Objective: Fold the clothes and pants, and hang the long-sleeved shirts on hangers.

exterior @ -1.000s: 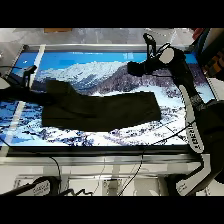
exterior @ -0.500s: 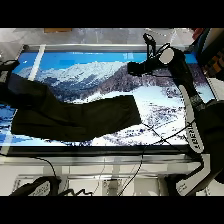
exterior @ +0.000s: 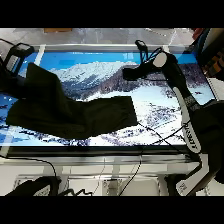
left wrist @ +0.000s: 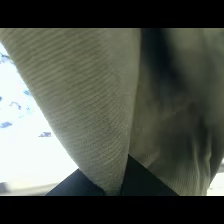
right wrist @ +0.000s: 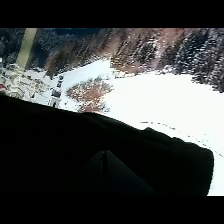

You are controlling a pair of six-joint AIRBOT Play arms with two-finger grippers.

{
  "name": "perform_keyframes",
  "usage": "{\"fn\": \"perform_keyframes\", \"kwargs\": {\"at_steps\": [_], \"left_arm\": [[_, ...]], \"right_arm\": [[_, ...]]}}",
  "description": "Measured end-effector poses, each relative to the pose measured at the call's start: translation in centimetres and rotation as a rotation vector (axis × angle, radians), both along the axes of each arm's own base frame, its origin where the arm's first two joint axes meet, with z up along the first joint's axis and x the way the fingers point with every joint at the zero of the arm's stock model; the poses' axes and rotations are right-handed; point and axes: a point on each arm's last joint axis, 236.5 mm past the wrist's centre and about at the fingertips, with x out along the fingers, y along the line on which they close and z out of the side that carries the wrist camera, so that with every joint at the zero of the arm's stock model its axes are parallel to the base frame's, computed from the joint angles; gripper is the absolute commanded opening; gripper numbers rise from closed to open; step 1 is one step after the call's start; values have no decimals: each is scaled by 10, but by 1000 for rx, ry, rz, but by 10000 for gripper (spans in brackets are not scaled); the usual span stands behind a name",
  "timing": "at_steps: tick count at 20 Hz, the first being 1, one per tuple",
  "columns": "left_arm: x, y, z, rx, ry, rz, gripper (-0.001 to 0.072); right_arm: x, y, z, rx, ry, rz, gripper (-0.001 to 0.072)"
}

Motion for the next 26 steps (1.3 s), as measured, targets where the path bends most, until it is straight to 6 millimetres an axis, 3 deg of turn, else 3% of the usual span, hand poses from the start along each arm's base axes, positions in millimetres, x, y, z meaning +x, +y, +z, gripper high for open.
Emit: {"fn": "perform_keyframes", "kwargs": {"at_steps": [8, 13, 20, 23, 26], "left_arm": [[6, -15, 12, 39, -51, -41, 18], [9, -22, 7, 23, -38, -52, 18], [19, -27, -11, 28, 9, -57, 18], [21, -28, -15, 29, 23, -58, 19], [23, -29, -17, 30, 23, -59, 20]], "right_arm": [[-25, 80, -3, -3, -97, 181, 29], [-43, 147, -47, 60, -34, 214, 29], [-121, 277, -107, 265, 139, 251, 27], [-144, 312, -117, 310, 151, 240, 27], [-145, 323, -119, 335, 133, 214, 28]]}}
